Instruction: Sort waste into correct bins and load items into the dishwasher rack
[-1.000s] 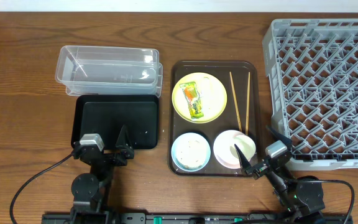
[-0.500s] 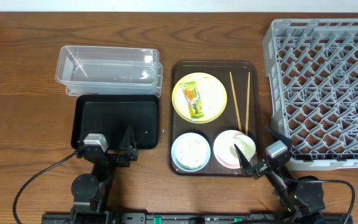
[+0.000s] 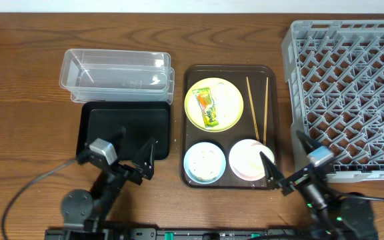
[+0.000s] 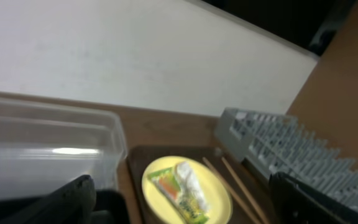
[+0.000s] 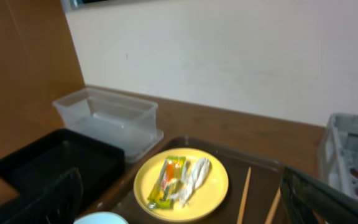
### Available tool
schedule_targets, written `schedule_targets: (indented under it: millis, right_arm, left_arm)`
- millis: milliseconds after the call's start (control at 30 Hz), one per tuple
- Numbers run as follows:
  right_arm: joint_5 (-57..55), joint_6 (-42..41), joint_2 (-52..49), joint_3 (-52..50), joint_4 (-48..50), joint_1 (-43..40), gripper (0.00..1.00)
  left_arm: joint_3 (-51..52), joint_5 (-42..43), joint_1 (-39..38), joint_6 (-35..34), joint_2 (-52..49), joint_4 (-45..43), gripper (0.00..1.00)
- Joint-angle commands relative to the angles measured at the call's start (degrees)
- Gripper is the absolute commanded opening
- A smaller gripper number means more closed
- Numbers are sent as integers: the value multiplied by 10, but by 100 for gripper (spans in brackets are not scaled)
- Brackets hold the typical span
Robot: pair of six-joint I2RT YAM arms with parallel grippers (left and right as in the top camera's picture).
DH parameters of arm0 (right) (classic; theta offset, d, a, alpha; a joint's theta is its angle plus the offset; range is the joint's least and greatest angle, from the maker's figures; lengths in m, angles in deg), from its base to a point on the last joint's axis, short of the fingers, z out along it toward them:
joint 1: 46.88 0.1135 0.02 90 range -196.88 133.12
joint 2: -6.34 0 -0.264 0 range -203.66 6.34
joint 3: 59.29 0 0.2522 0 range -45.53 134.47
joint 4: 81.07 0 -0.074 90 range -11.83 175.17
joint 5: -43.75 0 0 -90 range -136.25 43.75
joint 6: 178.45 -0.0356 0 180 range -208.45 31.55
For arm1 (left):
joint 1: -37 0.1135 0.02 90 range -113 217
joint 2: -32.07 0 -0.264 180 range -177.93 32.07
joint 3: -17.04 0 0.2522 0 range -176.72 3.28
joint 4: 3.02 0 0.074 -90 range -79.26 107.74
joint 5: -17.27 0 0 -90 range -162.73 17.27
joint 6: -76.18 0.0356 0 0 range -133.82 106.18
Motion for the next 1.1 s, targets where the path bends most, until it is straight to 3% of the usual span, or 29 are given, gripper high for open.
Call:
schedule_targets:
  millis: [0, 200, 367, 533, 733, 1067]
  right_arm:
    - [-2, 6, -81, 106, -48, -6, 99]
    - [-5, 6, -285, 316, -209, -6, 99]
    - [36, 6, -406, 416, -258, -6, 99]
    - [141, 6, -454, 426, -262, -6, 99]
    - [114, -30, -490, 426, -268, -6, 99]
    - [35, -68, -596, 426, -263, 17, 95]
  left_arm:
    - [-113, 15, 3, -5, -93, 63, 91]
    - [-356, 15, 3, 19, -325, 316, 91]
    - [-501, 15, 3, 50, -465, 461, 91]
    - [-518, 84, 3, 27, -522, 487, 91]
    - [-518, 87, 0, 31, -545, 514, 89]
    - [-518, -32, -86, 31, -544, 564, 83]
